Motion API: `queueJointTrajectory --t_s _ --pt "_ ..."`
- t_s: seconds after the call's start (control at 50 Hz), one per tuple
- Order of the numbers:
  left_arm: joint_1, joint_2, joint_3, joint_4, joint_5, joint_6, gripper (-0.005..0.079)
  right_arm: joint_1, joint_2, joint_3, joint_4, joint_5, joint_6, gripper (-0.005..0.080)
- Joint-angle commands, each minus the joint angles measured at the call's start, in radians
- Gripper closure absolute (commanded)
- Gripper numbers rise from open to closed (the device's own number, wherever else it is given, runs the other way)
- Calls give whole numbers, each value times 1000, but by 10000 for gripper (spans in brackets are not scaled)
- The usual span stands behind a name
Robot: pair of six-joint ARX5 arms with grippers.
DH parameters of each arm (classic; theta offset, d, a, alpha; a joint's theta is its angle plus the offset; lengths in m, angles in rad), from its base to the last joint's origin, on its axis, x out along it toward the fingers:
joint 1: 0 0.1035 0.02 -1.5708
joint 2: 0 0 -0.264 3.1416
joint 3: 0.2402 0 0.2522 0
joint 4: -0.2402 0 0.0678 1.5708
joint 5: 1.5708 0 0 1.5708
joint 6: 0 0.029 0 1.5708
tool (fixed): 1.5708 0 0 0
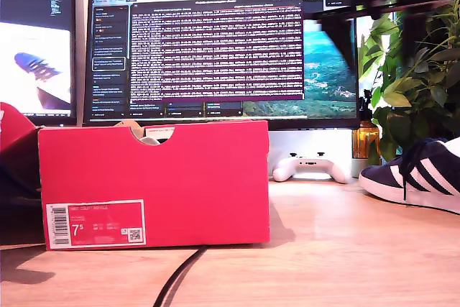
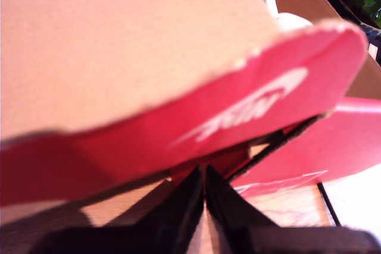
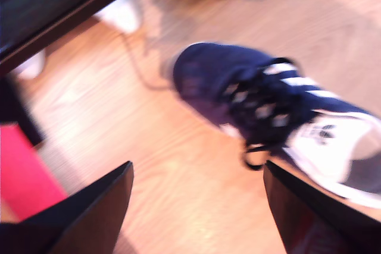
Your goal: Pack the blue shoes by picking the first shoe and placing it inside the red shoebox, left side, then picking and rotating the second shoe and placing it in the shoebox
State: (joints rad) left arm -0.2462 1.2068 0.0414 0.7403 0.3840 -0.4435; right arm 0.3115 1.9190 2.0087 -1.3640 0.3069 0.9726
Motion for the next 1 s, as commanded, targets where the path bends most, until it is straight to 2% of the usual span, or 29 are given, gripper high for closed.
queueJointTrajectory --t_s 0.0,0.32,0.48,0.74,0.98 --pt "-3 5 8 7 0 6 763 -13 -42 -64 -4 8 13 111" --pt "-3 5 8 7 0 6 763 -84 -185 -314 -4 20 98 111" --pt "-3 5 8 7 0 6 763 -111 -262 -424 -4 59 131 111" --pt "-3 5 8 7 0 6 763 -164 -335 -543 -4 66 159 111" --pt "-3 5 8 7 0 6 763 -179 -335 -605 -4 71 192 111"
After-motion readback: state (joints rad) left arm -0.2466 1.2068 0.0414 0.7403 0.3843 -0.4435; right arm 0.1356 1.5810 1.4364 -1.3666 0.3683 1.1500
